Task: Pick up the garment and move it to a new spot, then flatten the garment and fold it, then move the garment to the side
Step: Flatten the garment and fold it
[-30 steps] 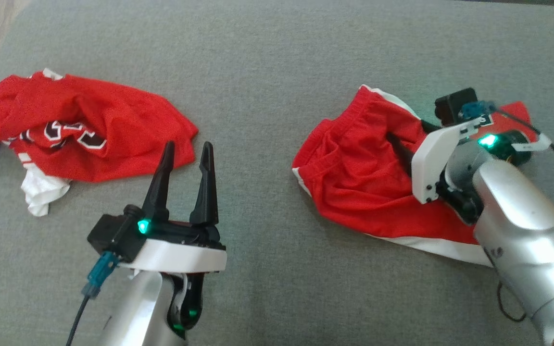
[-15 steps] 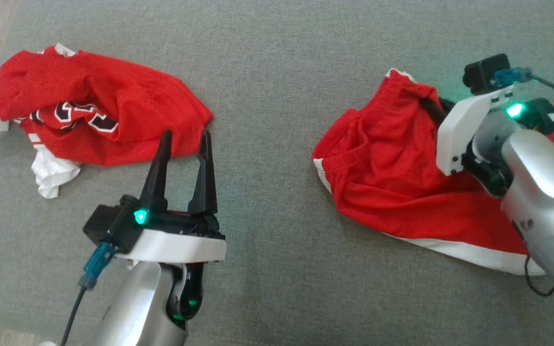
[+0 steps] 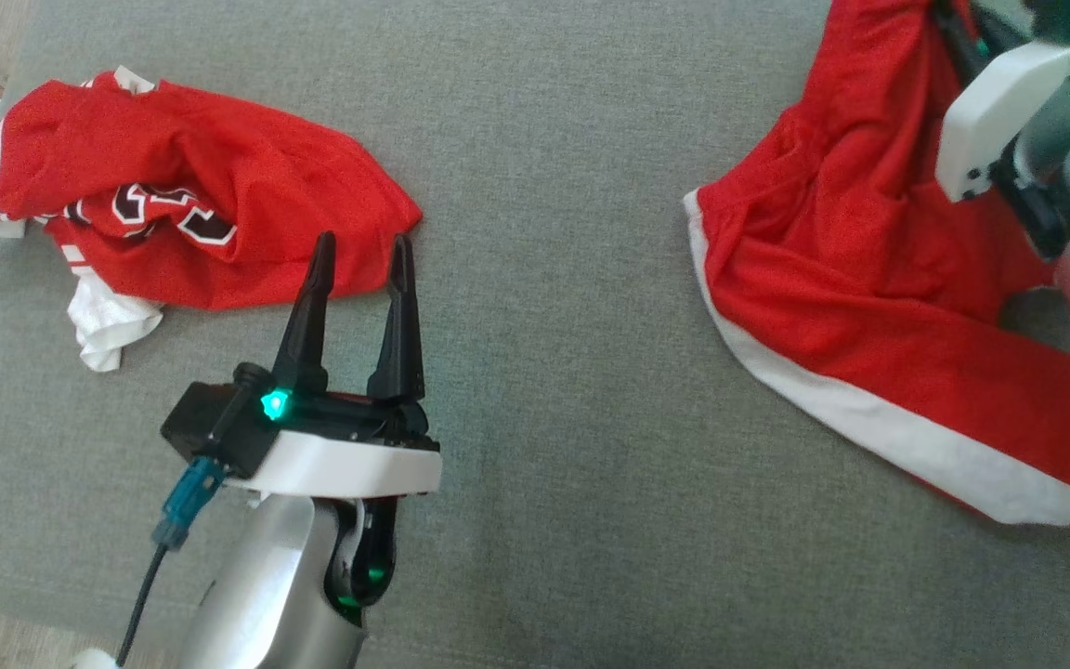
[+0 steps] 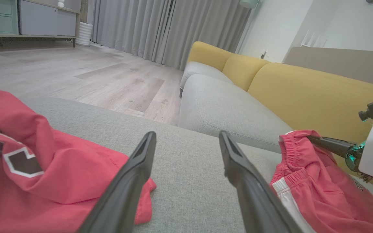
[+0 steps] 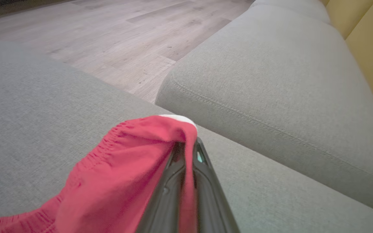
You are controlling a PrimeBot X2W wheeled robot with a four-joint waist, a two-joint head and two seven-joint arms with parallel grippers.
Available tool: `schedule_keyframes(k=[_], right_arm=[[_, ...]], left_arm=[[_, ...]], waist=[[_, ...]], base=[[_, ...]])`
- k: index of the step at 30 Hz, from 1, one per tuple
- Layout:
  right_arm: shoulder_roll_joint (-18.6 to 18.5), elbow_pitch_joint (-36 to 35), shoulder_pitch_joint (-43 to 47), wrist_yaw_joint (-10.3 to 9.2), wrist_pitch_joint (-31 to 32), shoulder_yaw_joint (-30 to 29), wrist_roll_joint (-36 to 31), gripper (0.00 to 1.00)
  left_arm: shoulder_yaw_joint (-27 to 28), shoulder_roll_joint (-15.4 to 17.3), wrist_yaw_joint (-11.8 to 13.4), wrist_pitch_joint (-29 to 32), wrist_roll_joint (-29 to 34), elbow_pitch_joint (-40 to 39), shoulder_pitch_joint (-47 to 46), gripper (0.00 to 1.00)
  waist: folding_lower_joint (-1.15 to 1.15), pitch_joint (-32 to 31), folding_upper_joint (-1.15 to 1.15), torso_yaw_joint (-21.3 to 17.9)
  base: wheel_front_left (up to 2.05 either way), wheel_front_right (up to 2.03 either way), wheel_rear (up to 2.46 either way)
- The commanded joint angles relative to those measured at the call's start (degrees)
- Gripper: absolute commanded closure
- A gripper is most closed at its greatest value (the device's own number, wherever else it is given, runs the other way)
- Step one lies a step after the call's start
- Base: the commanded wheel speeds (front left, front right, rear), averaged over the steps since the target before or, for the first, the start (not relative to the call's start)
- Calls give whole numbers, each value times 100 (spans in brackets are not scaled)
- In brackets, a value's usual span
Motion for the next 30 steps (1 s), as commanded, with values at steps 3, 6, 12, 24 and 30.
schedule_keyframes(k=[3,6,12,24,30], right_arm=[[83,259,-214,37,-382,-49,-252,0],[244,567,-218,37,-595,-98,-341,0],[556,887,-118,37,-1187,-298,-400,0],[928,-1046,1442,37,-1395,-2113,-681,0],[1670,-2926,3424,37,-1396,-3429,-1749,0]], left_arm=[[149,41,33,-36,-70,-161,-177,0],[168,41,42,-36,-58,-142,-150,0],[357,41,27,-36,67,-118,-50,0],[749,41,-22,-36,215,-162,327,0],[910,41,-68,-36,316,-201,550,0]], waist=[[-1,-20,0,2],[-1,-95,0,-36],[-1,-394,0,-301],[-1,-1048,0,-1074],[-1,-1262,0,-1491]], base=[[0,0,0],[0,0,0],[0,0,0],[0,0,0],[0,0,0]])
